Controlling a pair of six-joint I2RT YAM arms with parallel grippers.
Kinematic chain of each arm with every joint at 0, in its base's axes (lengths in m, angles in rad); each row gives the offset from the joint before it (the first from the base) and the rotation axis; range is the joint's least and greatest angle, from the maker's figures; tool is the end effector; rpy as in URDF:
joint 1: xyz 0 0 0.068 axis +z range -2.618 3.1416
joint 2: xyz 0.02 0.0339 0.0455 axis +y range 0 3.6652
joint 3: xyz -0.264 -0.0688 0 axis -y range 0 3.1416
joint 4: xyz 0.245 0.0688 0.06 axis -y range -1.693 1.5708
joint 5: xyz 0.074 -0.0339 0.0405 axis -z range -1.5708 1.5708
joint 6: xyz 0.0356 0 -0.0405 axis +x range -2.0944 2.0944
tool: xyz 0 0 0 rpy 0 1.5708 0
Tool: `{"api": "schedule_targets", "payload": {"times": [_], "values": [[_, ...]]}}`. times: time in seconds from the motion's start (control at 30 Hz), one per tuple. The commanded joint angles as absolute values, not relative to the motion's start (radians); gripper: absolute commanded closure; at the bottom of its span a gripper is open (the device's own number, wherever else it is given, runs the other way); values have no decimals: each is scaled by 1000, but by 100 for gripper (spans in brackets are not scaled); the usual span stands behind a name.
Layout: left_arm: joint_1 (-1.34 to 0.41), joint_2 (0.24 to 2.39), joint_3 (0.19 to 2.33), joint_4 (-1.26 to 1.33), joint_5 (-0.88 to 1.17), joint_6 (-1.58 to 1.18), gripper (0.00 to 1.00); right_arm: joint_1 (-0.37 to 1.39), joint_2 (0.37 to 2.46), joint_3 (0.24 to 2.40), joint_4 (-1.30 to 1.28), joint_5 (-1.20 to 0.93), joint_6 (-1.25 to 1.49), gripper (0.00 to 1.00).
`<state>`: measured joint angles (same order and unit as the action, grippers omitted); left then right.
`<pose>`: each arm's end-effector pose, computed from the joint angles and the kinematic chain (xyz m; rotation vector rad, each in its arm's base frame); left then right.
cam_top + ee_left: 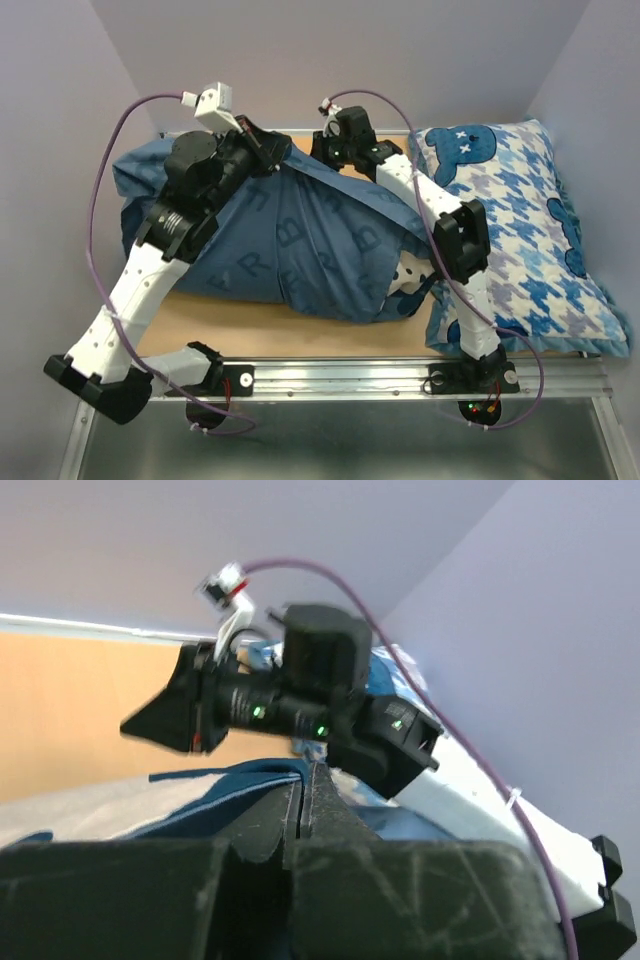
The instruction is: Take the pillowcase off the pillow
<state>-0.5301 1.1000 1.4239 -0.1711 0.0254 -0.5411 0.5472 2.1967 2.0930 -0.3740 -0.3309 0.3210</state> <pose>0.1908 -0.1129 0.5003 0.0138 1.4800 -0.8967 0.4382 0.2805 0.3123 -0.4545 2.0879 0.8660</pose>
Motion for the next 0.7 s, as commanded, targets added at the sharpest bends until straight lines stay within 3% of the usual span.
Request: {"api": "schedule_targets", "payload": {"times": [0.0, 0.07, 0.2, 0.4, 0.43, 0.53, 0.57, 0.67], "values": [[-506, 1193, 1589, -34, -40, -482, 100, 552, 2198, 2100, -357, -446, 337, 79], [-488, 1255, 1548, -23, -38, -509, 100, 552, 2195, 2071, -357, -449, 336, 79], [-413, 1293, 1377, 73, -12, -581, 100, 549, 2160, 2029, -357, -321, 344, 63], [-284, 1345, 1198, 201, 54, -606, 99, 494, 2086, 2063, -359, 31, 405, 25], [-279, 1365, 1206, 202, 46, -583, 93, 486, 2059, 2074, -359, 81, 402, 17], [-279, 1405, 1218, 212, 46, -563, 78, 465, 2025, 2132, -359, 216, 396, 10], [-279, 1414, 1227, 218, 61, -554, 67, 457, 2001, 2144, -360, 233, 394, 9], [-282, 1428, 1235, 239, 86, -548, 47, 428, 1942, 2125, -365, 284, 414, 9]]}}
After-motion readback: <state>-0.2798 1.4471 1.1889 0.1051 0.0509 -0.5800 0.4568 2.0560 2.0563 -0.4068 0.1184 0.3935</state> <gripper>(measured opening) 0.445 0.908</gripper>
